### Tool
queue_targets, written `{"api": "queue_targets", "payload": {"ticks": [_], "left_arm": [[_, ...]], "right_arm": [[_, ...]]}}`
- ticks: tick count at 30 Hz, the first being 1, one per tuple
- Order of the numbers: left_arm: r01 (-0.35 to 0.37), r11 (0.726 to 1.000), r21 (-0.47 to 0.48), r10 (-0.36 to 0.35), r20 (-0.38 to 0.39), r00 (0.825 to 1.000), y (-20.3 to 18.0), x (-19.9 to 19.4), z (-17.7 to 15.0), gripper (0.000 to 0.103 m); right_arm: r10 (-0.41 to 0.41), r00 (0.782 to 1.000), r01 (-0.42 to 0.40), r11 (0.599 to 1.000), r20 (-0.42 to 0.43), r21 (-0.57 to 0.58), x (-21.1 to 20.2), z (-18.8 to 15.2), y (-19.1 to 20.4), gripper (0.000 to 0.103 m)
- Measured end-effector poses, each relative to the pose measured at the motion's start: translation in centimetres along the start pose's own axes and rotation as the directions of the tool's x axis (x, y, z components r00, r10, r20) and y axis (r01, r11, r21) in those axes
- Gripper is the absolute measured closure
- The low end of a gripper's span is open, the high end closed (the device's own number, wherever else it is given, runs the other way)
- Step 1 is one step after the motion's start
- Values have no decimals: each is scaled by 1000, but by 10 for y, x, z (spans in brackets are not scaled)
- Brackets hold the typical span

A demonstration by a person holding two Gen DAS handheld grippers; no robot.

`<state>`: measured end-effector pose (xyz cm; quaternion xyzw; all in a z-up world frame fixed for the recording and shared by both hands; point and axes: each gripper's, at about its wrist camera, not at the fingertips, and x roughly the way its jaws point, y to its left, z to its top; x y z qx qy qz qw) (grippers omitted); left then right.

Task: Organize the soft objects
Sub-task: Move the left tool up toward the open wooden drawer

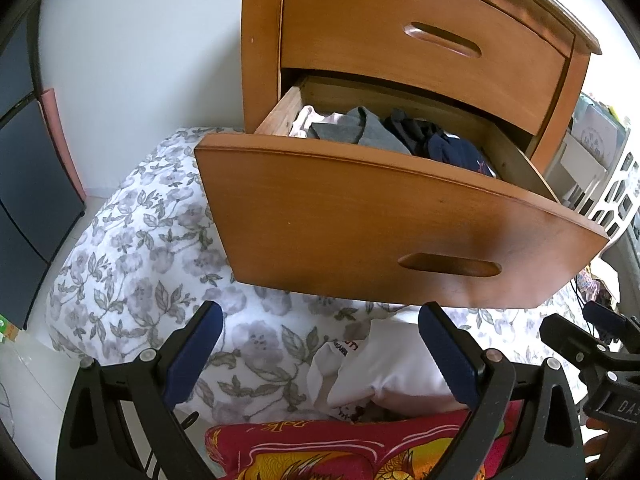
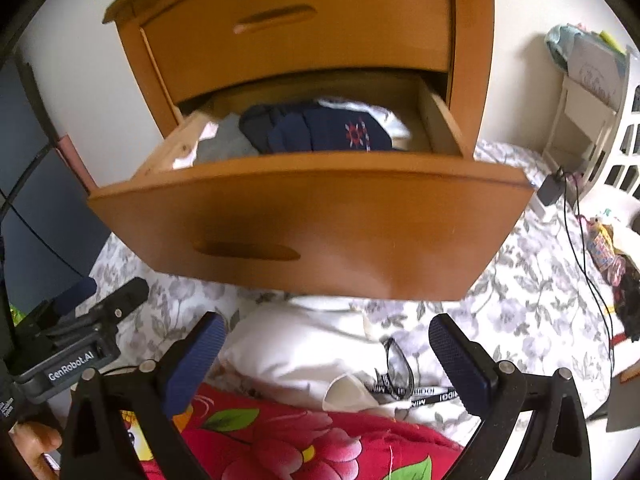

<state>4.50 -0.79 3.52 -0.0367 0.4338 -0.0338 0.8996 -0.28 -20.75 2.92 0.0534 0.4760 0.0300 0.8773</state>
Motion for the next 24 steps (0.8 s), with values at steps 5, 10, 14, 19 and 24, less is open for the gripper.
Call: {"api": "queue_targets", "payload": {"ticks": [5, 10, 14, 19, 24], "left_arm": [[-3, 1000, 4, 3, 7, 1000, -1, -1, 1, 5], [5, 1000, -9, -5, 14, 1000, 2, -4, 2, 5], [22, 999, -26, -21, 22, 1000, 5, -6, 3, 5], [28, 1000, -6, -28, 44, 999, 1, -11, 3, 5], [33, 999, 8, -33, 50, 998, -2, -12, 4, 5]], "right_arm": [[-4, 1000, 4, 1000, 29, -4, -2, -2, 4, 0], [-19, 998, 19, 1000, 54, 0, -2, -5, 7, 0], [-11, 997, 9, 1000, 77, 23, -3, -6, 2, 0], [-21, 996, 18, 999, 81, 31, -1, -9, 2, 0], [-49, 995, 47, 999, 89, 24, -2, -9, 4, 0]]}}
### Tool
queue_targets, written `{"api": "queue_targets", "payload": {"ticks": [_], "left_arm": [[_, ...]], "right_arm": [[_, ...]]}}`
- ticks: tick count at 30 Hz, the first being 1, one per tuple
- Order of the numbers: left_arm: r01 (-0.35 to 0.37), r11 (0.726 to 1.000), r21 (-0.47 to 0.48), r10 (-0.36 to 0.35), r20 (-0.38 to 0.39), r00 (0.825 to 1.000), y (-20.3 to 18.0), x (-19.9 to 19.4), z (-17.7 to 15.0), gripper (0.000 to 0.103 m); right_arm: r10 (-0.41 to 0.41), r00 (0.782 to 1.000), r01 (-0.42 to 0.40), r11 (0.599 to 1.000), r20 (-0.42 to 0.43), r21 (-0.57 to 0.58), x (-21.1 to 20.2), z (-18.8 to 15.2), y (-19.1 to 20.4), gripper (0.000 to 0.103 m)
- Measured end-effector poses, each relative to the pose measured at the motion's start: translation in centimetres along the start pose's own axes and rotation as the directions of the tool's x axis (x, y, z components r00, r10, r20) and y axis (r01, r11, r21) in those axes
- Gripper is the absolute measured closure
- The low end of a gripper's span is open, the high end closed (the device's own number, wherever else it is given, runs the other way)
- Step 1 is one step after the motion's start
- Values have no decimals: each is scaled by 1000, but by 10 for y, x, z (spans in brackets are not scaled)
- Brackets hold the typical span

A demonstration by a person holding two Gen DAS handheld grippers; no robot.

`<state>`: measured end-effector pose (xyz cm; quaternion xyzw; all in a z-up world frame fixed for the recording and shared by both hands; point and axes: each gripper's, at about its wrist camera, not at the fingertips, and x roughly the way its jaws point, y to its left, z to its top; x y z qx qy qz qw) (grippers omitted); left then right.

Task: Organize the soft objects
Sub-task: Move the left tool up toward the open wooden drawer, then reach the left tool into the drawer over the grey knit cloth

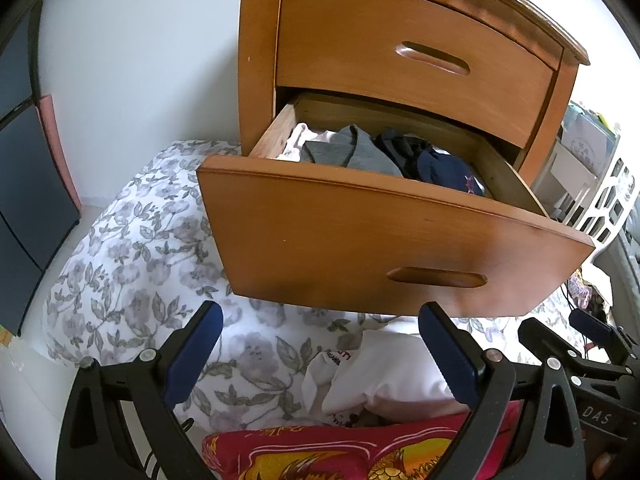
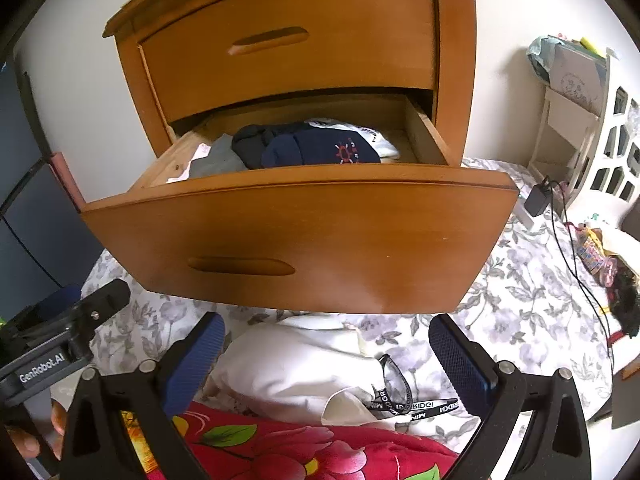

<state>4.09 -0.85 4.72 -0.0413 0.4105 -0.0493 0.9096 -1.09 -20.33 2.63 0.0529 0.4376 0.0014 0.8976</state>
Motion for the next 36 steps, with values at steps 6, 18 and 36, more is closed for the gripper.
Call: {"api": "queue_targets", "payload": {"ticks": [6, 18, 36], "left_arm": [[4, 1000, 9, -4, 38, 999, 5, -14, 9, 5], [30, 999, -12, -29, 86, 996, 28, -49, 77, 5], [149, 988, 47, -138, -188, 972, -9, 34, 161, 8]], "right_arm": [[-10, 1000, 10, 1000, 8, -12, -1, -1, 1, 0], [-65, 997, 62, 995, 47, 75, -9, 4, -18, 0], [-60, 998, 59, 996, 3, 67, 4, 2, -19, 0]]}}
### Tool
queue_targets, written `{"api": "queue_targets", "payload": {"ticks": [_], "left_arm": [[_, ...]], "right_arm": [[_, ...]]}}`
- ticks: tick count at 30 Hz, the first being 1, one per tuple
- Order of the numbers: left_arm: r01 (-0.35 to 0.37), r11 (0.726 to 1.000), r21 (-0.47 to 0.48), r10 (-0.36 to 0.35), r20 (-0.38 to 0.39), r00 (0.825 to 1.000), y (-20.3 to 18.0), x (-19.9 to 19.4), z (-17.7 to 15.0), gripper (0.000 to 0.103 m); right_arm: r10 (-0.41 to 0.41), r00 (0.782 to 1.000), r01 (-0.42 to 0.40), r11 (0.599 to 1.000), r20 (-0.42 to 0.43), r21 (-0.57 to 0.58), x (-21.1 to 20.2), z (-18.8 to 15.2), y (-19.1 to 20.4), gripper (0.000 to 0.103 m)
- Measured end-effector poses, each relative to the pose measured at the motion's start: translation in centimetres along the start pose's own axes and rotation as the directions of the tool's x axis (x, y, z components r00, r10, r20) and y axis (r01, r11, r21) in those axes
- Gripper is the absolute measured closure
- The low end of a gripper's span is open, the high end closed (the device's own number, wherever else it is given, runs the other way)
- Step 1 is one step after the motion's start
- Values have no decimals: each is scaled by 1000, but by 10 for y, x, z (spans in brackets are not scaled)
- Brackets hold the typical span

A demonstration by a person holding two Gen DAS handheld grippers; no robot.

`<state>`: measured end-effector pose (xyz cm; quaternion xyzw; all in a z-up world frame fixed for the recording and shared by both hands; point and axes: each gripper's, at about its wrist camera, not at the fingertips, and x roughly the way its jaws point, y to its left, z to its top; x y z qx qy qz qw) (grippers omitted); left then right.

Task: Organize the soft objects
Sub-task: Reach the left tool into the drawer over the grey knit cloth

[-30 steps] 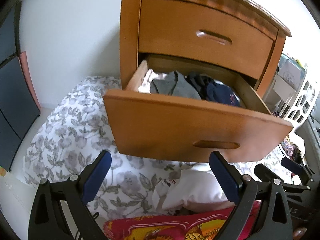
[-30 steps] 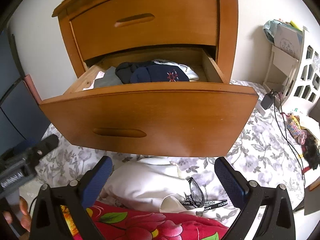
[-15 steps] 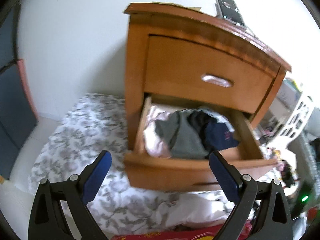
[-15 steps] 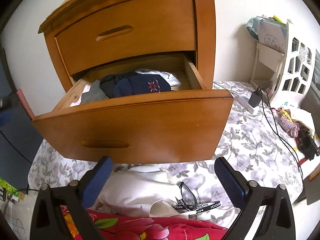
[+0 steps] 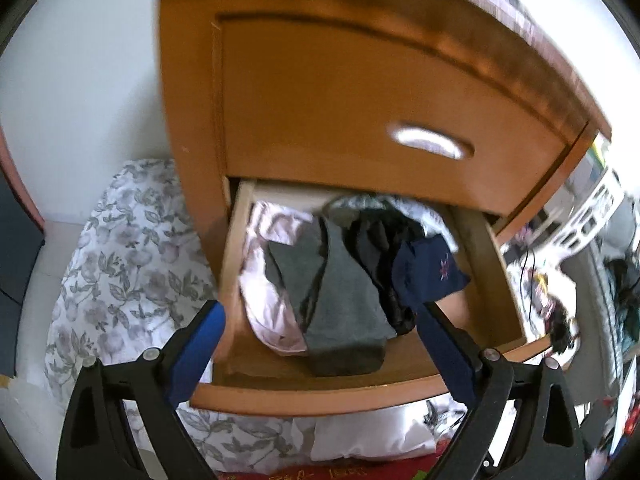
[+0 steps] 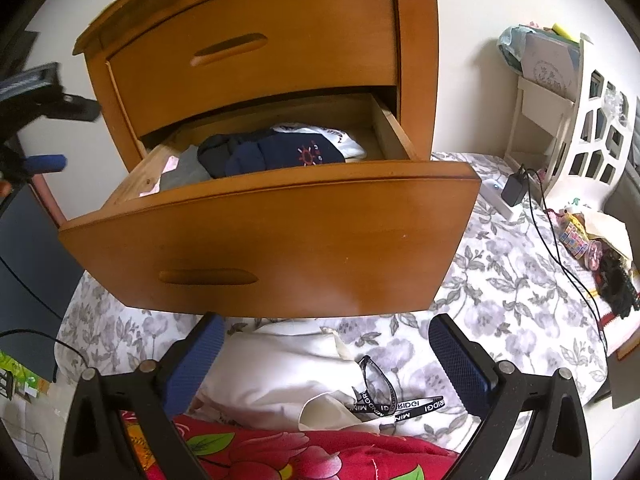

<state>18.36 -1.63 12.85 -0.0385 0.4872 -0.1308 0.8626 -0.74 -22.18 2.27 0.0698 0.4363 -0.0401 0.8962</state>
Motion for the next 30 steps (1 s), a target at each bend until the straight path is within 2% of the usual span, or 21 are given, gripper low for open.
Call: {"api": "queue_targets", "payload": {"ticks": [4, 7, 11, 17, 23, 30], "left_arm": [[64, 997, -51, -71, -138, 988, -2, 33, 4, 15], [26, 998, -56, -37, -197, 980, -4, 52, 6, 20], [4, 998, -60, -18, -252, 968, -5, 69, 10, 21], [-50, 999, -12, 44, -297, 954, -13, 88, 14, 21], [-71, 997, 36, 79, -327, 942, -25, 103, 20, 21], [-109, 987, 117, 147, -391, 909, -41, 130, 21, 23]], "right_arm": [[5, 1000, -5, 1000, -9, -3, 2, 0, 0, 0], [9, 1000, -9, 1000, -12, -2, 3, -1, 0, 0], [16, 1000, -16, 1000, -20, -1, 5, -1, 0, 0], [24, 999, -24, 1000, -34, -1, 9, 0, -1, 0], [33, 998, -33, 999, -47, 4, 12, 0, -1, 0], [44, 997, -43, 999, -60, 11, 15, 1, -2, 0]]}}
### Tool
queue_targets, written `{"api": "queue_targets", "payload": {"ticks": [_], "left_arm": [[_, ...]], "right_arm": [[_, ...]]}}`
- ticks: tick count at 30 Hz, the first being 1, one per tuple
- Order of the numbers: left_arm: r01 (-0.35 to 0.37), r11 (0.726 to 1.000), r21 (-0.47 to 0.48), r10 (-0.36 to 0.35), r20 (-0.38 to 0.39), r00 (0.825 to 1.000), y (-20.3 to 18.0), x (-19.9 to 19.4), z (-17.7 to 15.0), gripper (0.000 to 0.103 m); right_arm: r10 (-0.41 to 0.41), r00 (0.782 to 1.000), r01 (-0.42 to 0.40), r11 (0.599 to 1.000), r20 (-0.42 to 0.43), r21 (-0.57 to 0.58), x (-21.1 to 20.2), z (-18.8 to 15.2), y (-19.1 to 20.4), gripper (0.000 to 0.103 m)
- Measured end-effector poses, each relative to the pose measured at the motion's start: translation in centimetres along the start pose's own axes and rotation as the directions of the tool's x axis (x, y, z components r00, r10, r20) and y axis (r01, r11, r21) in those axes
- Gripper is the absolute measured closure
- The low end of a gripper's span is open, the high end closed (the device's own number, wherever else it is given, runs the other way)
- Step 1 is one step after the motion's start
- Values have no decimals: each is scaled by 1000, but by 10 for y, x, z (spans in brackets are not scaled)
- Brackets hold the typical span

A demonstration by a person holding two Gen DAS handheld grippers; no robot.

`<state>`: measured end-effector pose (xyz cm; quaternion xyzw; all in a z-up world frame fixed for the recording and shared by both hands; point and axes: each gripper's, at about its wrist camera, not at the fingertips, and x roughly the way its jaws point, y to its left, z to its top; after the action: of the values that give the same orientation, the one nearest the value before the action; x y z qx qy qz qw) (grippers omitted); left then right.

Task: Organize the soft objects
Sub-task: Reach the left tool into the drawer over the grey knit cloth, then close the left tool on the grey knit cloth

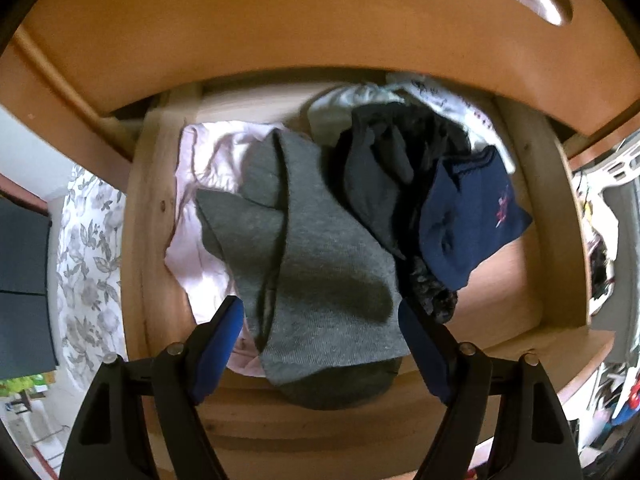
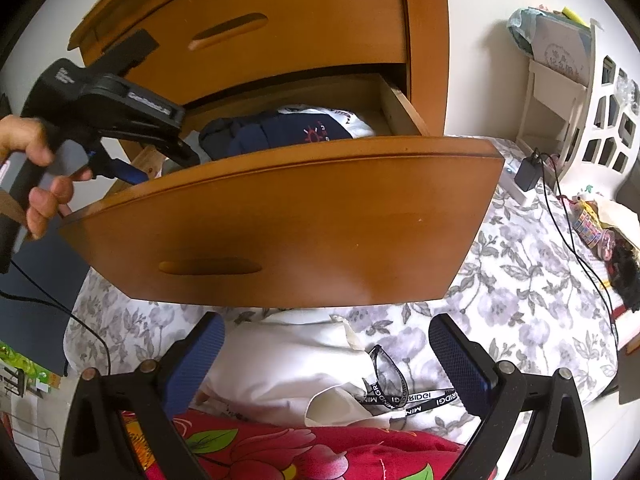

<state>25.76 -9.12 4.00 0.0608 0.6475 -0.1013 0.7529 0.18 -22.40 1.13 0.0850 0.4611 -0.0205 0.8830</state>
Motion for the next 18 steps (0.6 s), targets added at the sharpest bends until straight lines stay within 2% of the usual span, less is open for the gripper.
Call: {"api": "queue_targets", "payload": {"ticks": [3, 10, 18], "left_arm": [[-40, 998, 38, 42, -38, 998, -8, 9, 4, 24], [-96, 987, 128, 107, -82, 991, -31, 26, 16, 37], [-88, 985, 145, 103, -93, 990, -36, 34, 23, 45]], "right_arm": [[7, 1000, -7, 1000, -7, 5, 1, 0, -1, 0], [17, 1000, -17, 1000, -16, 12, 3, 0, -2, 0], [26, 999, -26, 999, -23, 21, 5, 0, -3, 0]]}}
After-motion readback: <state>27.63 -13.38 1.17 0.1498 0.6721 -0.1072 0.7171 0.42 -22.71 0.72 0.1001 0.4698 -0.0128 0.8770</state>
